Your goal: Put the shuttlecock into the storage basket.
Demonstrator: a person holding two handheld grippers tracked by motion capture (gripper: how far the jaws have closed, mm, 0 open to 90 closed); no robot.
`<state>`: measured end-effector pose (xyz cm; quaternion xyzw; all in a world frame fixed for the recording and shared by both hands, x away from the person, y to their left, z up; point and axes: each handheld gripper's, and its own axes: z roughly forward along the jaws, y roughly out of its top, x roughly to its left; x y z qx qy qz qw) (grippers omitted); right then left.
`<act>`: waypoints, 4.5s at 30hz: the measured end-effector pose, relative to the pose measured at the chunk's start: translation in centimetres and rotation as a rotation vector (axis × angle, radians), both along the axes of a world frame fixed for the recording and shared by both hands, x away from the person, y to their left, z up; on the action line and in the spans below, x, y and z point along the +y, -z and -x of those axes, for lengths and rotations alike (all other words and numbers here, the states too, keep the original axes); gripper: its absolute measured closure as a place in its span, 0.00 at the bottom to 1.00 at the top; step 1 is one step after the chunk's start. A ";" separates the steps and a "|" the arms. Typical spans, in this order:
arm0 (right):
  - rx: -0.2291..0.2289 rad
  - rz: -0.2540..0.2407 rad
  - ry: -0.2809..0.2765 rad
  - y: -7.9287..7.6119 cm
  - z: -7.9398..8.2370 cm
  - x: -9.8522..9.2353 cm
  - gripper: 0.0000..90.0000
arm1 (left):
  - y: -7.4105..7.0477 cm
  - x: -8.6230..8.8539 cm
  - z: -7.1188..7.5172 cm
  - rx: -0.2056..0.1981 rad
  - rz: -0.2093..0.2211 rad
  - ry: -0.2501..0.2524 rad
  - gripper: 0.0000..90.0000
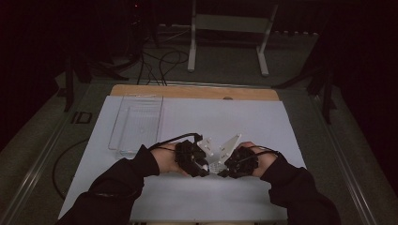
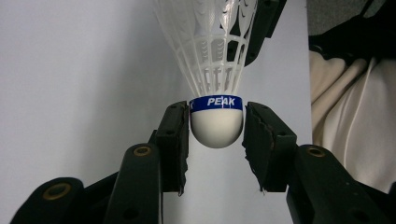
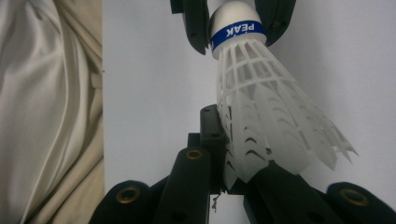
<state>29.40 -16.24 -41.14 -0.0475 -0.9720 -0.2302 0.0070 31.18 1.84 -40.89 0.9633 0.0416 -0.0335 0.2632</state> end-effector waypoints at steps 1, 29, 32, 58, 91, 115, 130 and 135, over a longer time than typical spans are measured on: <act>0.000 -0.006 -0.005 0.0 0.0 0.0 1.00 | 0.0 0.0 0.0 -0.001 -0.003 0.000 0.69; -0.067 -0.024 0.058 0.9 0.2 0.3 0.63 | 0.0 0.3 -0.8 0.048 -0.096 -0.033 0.74; -0.039 -0.061 0.087 0.9 0.1 0.0 0.48 | -0.1 0.4 -1.0 0.039 -0.124 -0.061 0.74; -0.013 -0.248 0.280 2.5 0.1 -4.8 0.10 | -1.2 2.2 -2.1 0.079 -0.125 -0.145 0.73; -0.135 -0.395 0.420 7.7 2.5 -10.7 0.10 | -4.2 7.9 -3.2 0.067 -0.089 -0.270 0.73; -0.115 -0.376 0.464 9.1 3.2 -12.1 0.10 | -6.6 13.3 -4.3 0.037 -0.082 -0.402 0.73; -0.113 -0.394 0.442 9.0 3.2 -11.7 0.10 | -7.3 16.6 -5.0 0.028 -0.057 -0.520 0.73; -0.101 -0.409 0.444 8.9 3.2 -11.7 0.10 | -7.4 17.5 -5.0 0.028 -0.070 -0.544 0.73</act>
